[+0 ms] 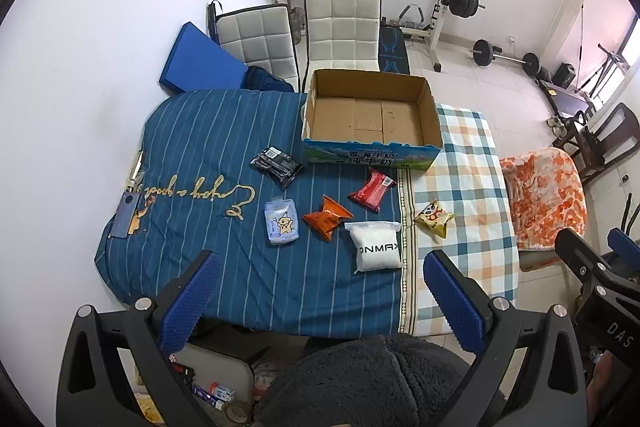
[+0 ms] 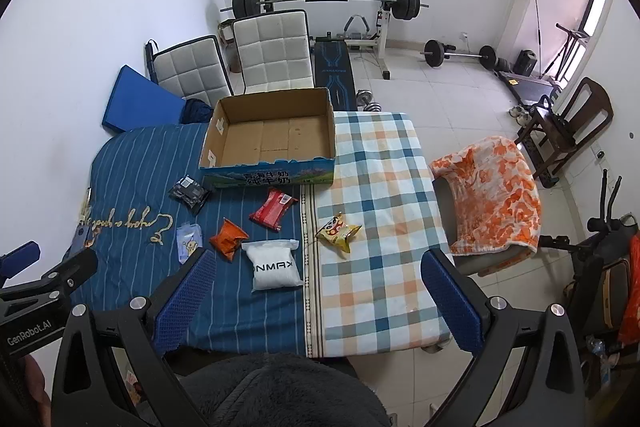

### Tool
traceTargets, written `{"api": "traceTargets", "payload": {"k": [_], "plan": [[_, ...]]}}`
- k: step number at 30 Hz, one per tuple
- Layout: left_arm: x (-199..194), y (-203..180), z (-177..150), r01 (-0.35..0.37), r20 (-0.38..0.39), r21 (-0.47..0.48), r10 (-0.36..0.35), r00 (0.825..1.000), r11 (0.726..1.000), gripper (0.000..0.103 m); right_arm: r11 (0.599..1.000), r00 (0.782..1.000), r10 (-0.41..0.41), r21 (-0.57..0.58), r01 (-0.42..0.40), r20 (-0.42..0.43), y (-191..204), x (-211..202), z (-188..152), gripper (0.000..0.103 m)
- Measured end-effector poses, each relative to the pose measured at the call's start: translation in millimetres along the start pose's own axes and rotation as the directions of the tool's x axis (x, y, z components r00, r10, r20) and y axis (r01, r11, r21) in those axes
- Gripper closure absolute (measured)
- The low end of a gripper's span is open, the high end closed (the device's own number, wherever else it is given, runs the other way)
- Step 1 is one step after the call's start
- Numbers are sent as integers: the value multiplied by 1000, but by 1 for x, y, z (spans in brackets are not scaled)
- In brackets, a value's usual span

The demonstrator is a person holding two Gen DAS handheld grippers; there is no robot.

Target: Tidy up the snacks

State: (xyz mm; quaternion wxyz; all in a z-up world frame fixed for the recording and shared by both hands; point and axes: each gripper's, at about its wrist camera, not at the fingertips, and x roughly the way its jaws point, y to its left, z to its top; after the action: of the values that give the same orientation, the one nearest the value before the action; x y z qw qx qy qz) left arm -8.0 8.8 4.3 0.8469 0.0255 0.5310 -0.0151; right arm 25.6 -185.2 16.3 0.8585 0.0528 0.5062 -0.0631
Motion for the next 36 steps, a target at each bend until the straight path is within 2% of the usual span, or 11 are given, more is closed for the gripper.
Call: {"api": "traceTargets", "payload": {"k": [36], "plan": [[2, -1, 8, -12, 32, -16, 13, 999, 1000, 0, 1000, 1000, 19, -11, -19, 5, 3, 6, 8, 0]]}}
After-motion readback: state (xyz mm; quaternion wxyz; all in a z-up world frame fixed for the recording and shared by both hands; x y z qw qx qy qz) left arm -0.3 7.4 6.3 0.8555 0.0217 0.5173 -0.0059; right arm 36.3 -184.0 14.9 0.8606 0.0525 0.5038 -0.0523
